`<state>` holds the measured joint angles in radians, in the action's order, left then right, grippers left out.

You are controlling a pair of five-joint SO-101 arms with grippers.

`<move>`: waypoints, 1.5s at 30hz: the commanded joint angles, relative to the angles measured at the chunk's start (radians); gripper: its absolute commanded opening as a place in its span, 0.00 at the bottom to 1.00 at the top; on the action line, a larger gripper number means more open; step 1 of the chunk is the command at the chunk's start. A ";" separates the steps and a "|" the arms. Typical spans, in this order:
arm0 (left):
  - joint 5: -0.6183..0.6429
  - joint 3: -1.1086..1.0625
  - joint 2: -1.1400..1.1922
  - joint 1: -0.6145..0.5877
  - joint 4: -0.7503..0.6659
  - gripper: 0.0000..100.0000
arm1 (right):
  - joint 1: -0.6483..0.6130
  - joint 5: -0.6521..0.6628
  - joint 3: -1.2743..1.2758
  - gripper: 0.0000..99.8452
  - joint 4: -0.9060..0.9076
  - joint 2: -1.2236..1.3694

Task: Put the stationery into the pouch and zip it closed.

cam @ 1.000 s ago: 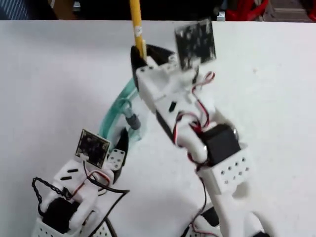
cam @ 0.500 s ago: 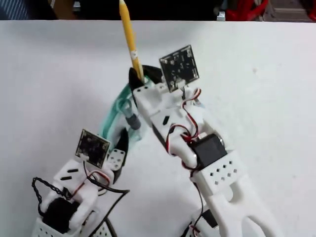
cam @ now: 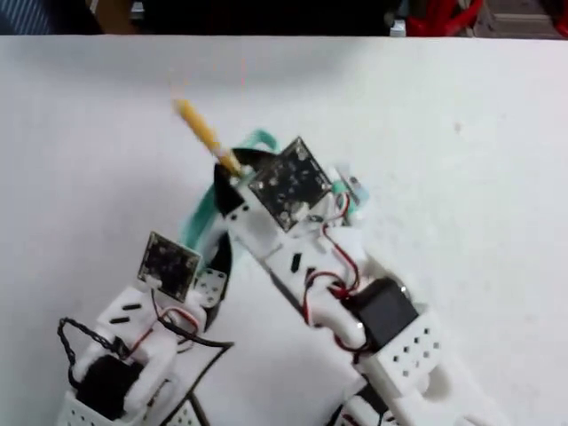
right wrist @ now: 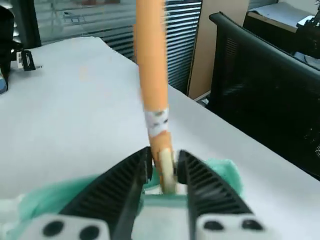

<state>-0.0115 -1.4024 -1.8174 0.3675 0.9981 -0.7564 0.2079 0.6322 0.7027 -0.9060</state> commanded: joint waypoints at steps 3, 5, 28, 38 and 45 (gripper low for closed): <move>0.000 0.003 -0.007 0.005 -0.028 0.02 | 0.064 0.017 -0.005 0.11 0.030 -0.005; 0.000 0.003 -0.007 0.005 -0.028 0.02 | 0.093 0.017 -0.005 0.10 0.035 -0.013; 0.000 0.003 -0.007 0.005 -0.028 0.02 | 0.108 -0.060 -0.601 0.18 0.274 0.375; -0.029 -0.032 -0.007 0.005 -0.063 0.02 | 0.208 -0.126 -0.864 0.18 0.463 0.430; -0.031 -0.032 -0.007 0.005 -0.063 0.02 | 0.535 -0.123 -0.819 0.17 0.622 0.446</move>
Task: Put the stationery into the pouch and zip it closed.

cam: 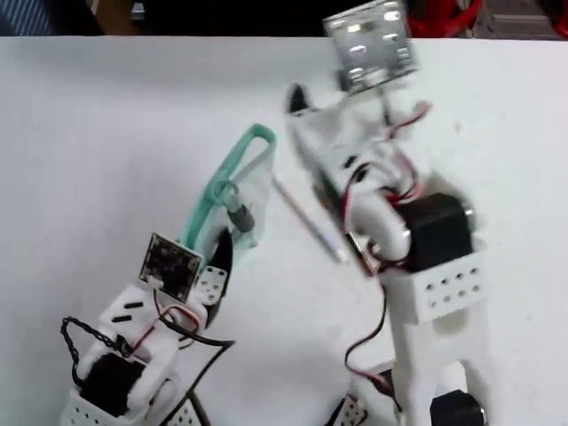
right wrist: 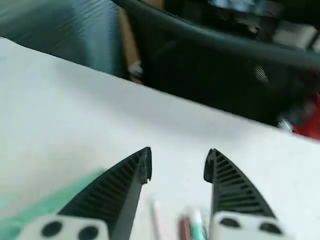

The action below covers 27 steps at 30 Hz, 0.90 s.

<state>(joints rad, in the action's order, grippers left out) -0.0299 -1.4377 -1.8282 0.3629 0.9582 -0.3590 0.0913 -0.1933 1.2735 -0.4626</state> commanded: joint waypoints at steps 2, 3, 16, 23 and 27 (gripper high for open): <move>-0.014 0.003 0.004 0.010 -0.018 0.02 | 0.214 -0.005 0.072 0.17 0.096 0.024; -0.014 0.003 0.004 0.010 -0.017 0.02 | 0.243 0.002 0.115 0.17 0.107 0.036; -0.014 0.002 0.004 -0.108 -0.023 0.02 | 0.271 0.313 0.644 0.17 -0.282 0.302; -0.015 -0.020 0.004 -0.108 -0.040 0.03 | 0.166 0.368 0.615 0.17 -0.400 0.427; -0.011 -0.035 0.004 -0.108 -0.052 0.07 | 0.157 0.368 0.499 0.12 -0.380 0.509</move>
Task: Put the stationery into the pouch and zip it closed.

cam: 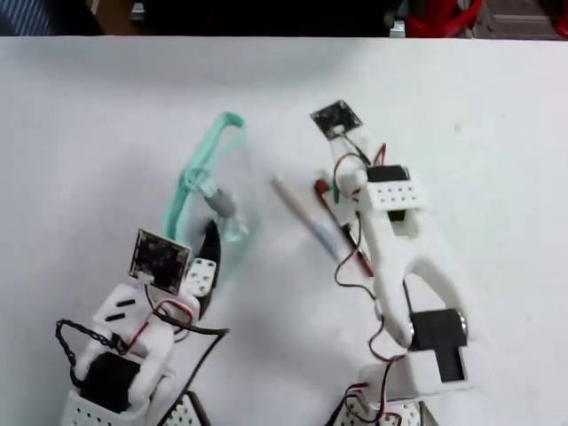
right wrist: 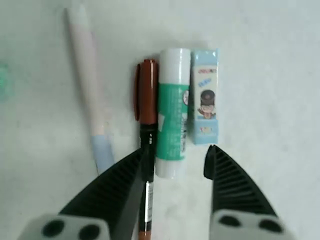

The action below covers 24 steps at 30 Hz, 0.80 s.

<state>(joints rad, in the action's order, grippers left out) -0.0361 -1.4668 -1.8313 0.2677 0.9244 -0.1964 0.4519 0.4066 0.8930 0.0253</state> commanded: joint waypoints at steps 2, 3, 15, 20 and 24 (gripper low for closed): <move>-0.005 -0.006 0.007 -0.013 -0.018 0.08 | -0.004 0.006 -0.158 0.11 0.035 0.070; -0.005 -0.005 0.007 -0.013 -0.018 0.08 | -0.005 0.006 -0.184 0.11 0.051 0.094; -0.005 -0.005 0.007 -0.015 -0.018 0.09 | 0.018 0.008 -0.457 0.11 0.131 0.389; -0.002 -0.003 0.007 -0.015 -0.012 0.12 | 0.031 0.009 -0.551 0.11 0.186 0.495; -0.002 -0.003 0.007 -0.015 -0.011 0.14 | 0.033 0.046 -0.589 0.11 0.248 0.536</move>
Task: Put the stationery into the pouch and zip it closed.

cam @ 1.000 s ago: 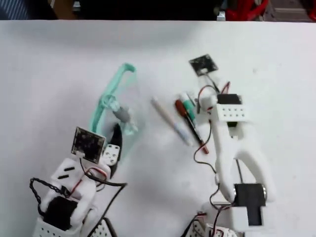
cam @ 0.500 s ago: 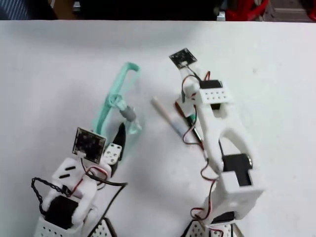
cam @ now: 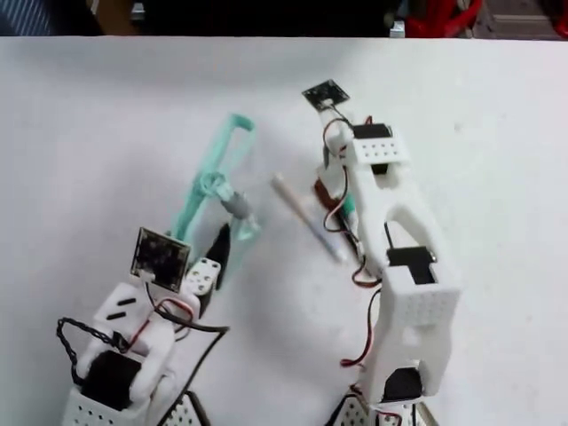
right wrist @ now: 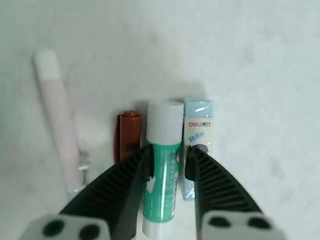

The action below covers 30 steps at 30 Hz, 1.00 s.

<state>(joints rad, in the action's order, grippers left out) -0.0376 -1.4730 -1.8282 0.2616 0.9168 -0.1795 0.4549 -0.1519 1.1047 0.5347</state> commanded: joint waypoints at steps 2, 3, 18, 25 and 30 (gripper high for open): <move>0.000 0.003 0.004 -0.010 -0.003 0.14 | 0.010 0.075 -0.029 0.11 0.067 0.031; 0.000 0.003 0.004 -0.012 -0.003 0.14 | 0.008 0.075 -0.028 0.11 0.077 0.031; 0.000 0.005 0.004 -0.012 -0.003 0.15 | -0.025 0.083 -0.028 0.11 0.119 0.038; 0.000 0.005 0.004 -0.012 -0.002 0.15 | -0.005 0.084 -0.026 0.10 0.082 0.044; 0.000 0.003 0.004 -0.012 -0.002 0.15 | 0.024 0.084 -0.034 0.03 0.068 0.062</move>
<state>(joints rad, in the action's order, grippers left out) -0.0391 -1.4730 -1.8251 0.2616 0.9183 -0.1811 0.5317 -0.1795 1.1799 0.5854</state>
